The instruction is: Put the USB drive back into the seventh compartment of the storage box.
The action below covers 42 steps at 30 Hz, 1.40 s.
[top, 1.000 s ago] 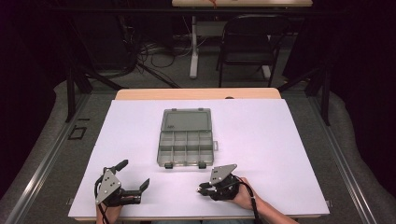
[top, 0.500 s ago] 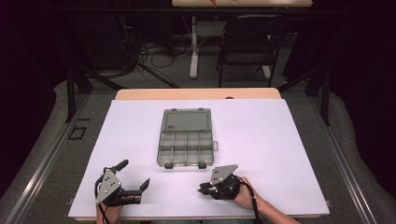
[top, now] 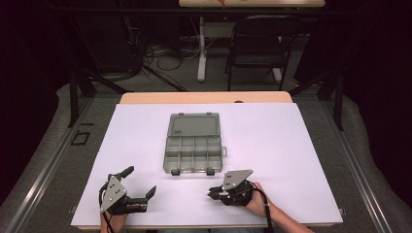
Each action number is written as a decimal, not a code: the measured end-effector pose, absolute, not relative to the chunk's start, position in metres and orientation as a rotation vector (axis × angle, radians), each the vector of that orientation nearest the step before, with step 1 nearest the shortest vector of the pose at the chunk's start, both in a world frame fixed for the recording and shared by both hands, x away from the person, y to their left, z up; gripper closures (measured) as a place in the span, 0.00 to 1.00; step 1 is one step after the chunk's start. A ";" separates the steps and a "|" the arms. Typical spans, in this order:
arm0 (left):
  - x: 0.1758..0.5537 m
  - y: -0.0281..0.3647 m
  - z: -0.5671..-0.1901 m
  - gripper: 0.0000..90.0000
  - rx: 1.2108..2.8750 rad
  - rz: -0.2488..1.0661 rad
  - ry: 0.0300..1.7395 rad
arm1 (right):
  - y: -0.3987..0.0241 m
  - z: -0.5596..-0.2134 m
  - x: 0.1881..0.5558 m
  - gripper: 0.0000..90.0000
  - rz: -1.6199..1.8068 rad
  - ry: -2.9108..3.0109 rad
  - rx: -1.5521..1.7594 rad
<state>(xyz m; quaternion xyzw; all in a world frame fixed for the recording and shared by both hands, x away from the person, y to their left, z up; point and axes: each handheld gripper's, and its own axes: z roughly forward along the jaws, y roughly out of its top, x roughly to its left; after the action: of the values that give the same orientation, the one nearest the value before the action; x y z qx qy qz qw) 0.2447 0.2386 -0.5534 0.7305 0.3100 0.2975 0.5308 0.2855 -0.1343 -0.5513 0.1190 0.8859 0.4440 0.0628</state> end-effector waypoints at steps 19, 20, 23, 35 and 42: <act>0.245 0.238 -0.553 0.01 1.744 0.712 0.742 | -0.147 -0.537 0.286 0.88 1.386 2.617 0.366; 0.245 0.238 -0.554 0.01 1.743 0.711 0.743 | -0.148 -0.536 0.286 0.88 1.388 2.612 0.368; 0.244 0.238 -0.554 0.01 1.742 0.711 0.744 | -0.149 -0.534 0.286 0.88 1.391 2.607 0.375; 0.245 0.238 -0.553 0.01 1.745 0.712 0.741 | -0.154 -0.528 0.287 0.88 1.403 2.576 0.384; 0.245 0.238 -0.554 0.01 1.746 0.710 0.744 | -0.157 -0.523 0.288 0.88 1.417 2.548 0.394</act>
<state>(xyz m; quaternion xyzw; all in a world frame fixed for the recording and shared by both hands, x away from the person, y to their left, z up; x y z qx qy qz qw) 0.2450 0.2380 -0.5537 0.7311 0.3115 0.2974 0.5292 0.2877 -0.1575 -0.5230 0.1333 0.8618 0.4792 0.0996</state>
